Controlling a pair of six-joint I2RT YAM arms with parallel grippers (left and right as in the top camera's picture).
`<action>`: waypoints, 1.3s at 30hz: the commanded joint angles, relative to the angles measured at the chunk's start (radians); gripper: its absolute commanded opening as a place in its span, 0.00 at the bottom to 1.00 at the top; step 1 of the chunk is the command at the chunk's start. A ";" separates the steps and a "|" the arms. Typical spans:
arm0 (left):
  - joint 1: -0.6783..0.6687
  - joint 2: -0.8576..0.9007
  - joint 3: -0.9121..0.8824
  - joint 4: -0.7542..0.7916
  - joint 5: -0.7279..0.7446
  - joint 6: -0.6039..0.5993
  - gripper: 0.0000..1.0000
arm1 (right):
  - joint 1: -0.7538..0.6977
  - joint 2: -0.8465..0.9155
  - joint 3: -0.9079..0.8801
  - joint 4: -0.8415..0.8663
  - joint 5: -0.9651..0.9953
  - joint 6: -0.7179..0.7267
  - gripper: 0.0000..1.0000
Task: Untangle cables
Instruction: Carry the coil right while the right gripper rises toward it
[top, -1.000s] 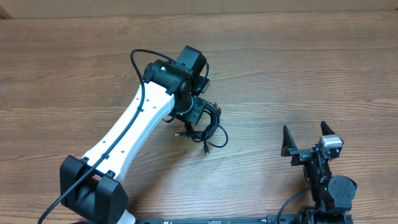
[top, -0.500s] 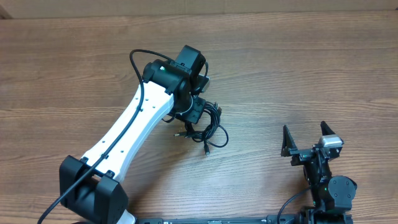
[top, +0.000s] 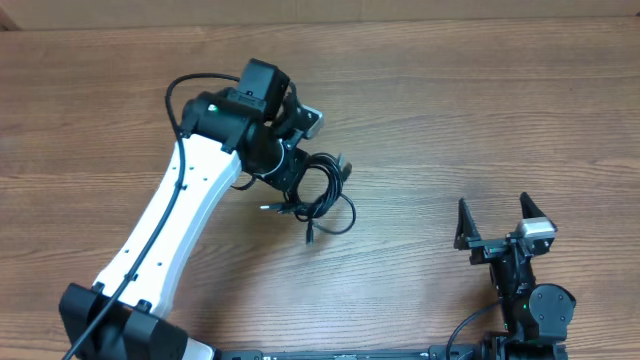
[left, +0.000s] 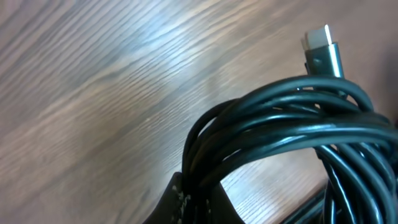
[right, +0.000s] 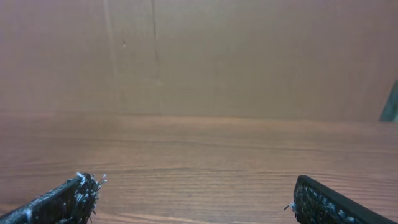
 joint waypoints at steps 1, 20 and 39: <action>0.001 -0.042 0.001 0.004 0.187 0.241 0.04 | 0.008 -0.012 -0.011 0.029 -0.014 0.000 1.00; 0.020 -0.053 0.002 0.141 0.300 0.141 0.04 | 0.008 -0.001 0.303 -0.290 -0.272 0.239 1.00; -0.067 -0.063 0.003 0.211 0.111 -0.105 0.04 | 0.008 0.403 0.669 -0.641 -0.686 0.240 1.00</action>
